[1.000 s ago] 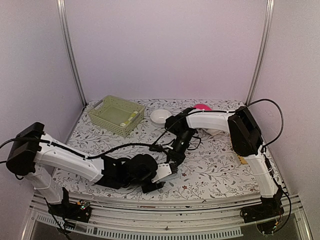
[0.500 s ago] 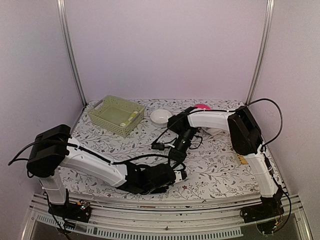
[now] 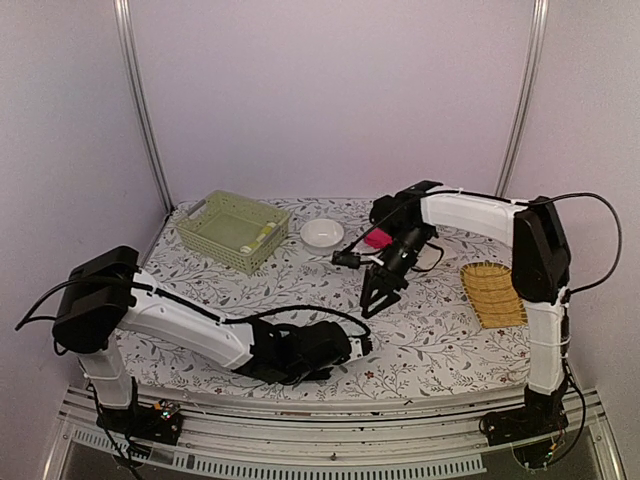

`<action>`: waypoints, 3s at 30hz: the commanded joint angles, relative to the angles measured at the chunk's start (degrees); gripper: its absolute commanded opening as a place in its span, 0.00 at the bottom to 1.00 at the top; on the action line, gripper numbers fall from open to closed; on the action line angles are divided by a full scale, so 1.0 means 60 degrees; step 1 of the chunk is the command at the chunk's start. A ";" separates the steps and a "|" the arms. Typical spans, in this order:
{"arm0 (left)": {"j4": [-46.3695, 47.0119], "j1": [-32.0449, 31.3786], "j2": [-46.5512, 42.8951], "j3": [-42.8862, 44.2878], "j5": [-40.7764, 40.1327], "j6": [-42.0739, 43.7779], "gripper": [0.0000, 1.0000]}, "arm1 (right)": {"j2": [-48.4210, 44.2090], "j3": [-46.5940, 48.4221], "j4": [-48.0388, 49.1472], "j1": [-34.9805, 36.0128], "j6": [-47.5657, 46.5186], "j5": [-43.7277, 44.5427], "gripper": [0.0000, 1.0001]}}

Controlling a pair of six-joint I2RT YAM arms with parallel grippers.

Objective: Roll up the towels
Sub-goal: Pick up the towel from the center of the board, then place the towel in the bin.

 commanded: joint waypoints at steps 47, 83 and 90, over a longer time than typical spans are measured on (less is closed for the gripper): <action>-0.3887 1.0031 0.5145 1.0004 0.4889 -0.0380 0.00 | -0.5471 -0.6868 0.6364 -0.2777 0.1497 0.1002 0.64; -0.4382 0.9512 0.5012 0.8894 0.6285 -0.1557 0.34 | -0.4927 -0.6682 0.6024 -0.2777 0.1363 0.0948 0.65; -0.4391 0.9526 0.4635 0.8791 0.6146 -0.1651 0.42 | -0.4934 -0.6667 0.5989 -0.2779 0.1322 0.0961 0.66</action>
